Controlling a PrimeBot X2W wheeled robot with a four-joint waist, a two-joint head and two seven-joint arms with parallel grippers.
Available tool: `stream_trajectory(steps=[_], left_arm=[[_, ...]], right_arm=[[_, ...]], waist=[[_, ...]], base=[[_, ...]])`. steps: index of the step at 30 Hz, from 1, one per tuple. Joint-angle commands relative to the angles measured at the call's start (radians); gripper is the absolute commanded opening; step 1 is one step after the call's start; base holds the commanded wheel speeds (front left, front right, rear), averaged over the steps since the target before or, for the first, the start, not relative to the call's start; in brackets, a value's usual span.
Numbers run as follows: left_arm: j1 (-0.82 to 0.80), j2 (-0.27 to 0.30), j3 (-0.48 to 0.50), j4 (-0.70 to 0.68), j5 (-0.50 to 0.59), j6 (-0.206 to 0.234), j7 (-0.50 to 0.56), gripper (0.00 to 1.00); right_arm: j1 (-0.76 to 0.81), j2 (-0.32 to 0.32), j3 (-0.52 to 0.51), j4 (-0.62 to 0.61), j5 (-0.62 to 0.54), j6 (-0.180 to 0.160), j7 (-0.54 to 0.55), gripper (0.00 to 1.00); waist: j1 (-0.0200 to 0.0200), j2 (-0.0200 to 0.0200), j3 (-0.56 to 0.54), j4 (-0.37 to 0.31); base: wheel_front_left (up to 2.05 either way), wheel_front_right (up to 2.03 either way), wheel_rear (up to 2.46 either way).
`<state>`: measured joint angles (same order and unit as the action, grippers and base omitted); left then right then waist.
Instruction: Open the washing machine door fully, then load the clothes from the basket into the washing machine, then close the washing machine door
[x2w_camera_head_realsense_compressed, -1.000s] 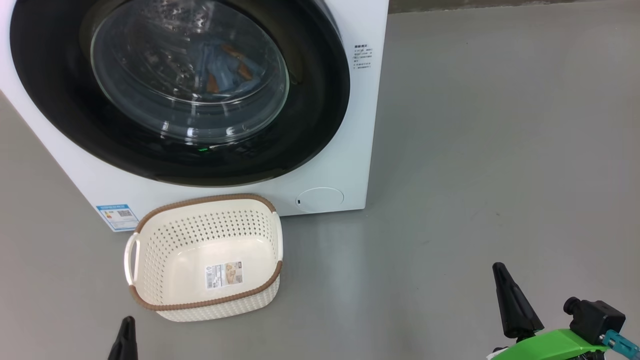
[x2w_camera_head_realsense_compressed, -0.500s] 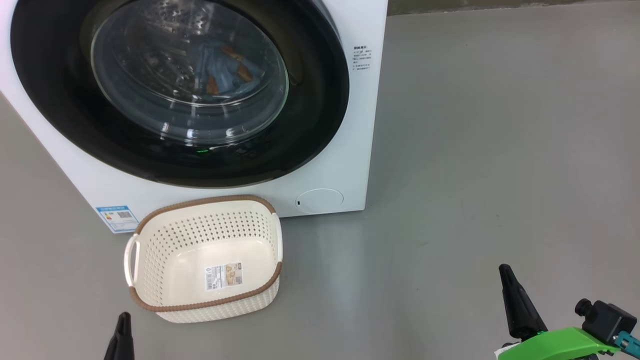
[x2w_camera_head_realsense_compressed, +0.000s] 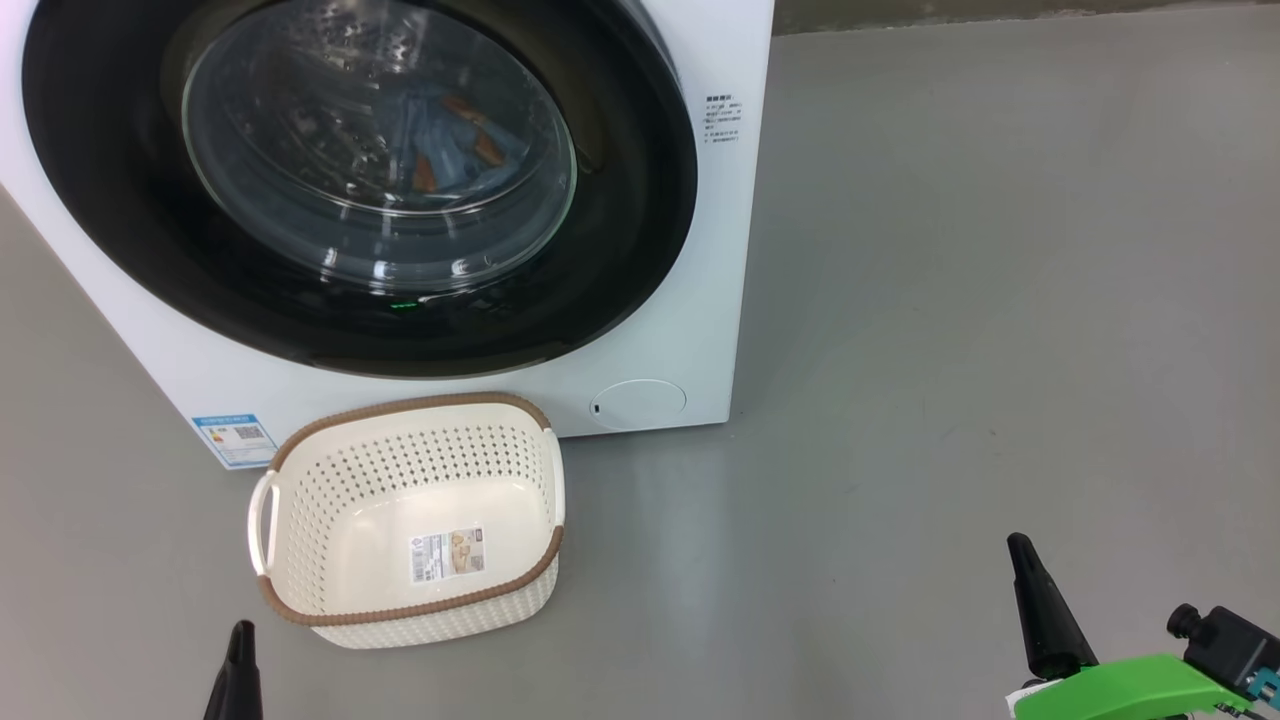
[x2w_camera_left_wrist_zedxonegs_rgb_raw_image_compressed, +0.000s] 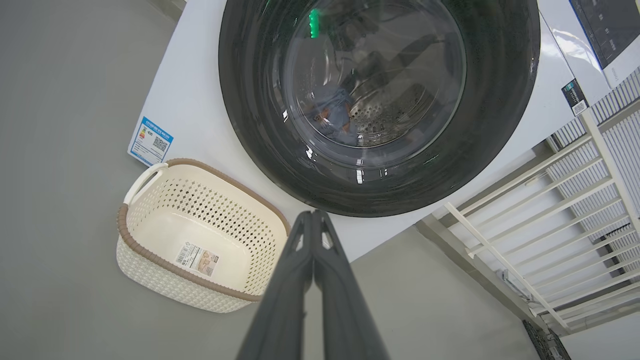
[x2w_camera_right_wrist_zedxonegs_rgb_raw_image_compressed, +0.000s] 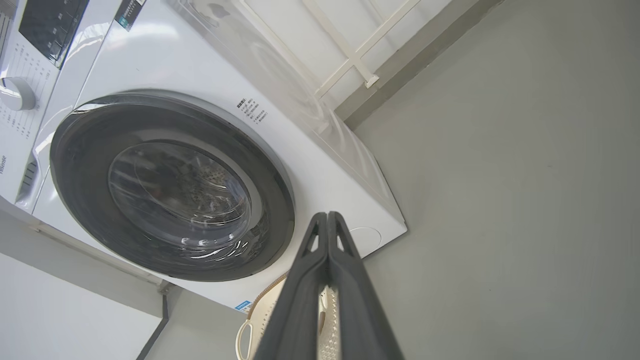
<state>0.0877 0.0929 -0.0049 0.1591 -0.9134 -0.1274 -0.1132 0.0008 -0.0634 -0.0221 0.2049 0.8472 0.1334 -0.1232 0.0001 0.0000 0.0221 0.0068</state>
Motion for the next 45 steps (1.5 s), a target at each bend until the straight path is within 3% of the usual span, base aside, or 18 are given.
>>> stream_trajectory(steps=[1, 45], left_arm=[[-0.047, 0.01, 0.023, -0.017, -0.024, -0.001, 0.007, 0.0], [-0.141, -0.01, 0.065, 0.049, -0.472, -0.003, 0.133, 0.0]], right_arm=[[-0.044, -0.01, 0.003, -0.021, 0.034, -0.001, 0.006, 0.0], [-0.083, -0.014, -0.032, 0.017, 0.524, -0.002, 0.133, 0.0]], waist=[[-0.0001, 0.0, 0.0, 0.0], [-0.0001, 0.0, -0.012, -0.004]], base=[[0.0, 0.0, 0.0], [0.0, 0.0, 0.0]])
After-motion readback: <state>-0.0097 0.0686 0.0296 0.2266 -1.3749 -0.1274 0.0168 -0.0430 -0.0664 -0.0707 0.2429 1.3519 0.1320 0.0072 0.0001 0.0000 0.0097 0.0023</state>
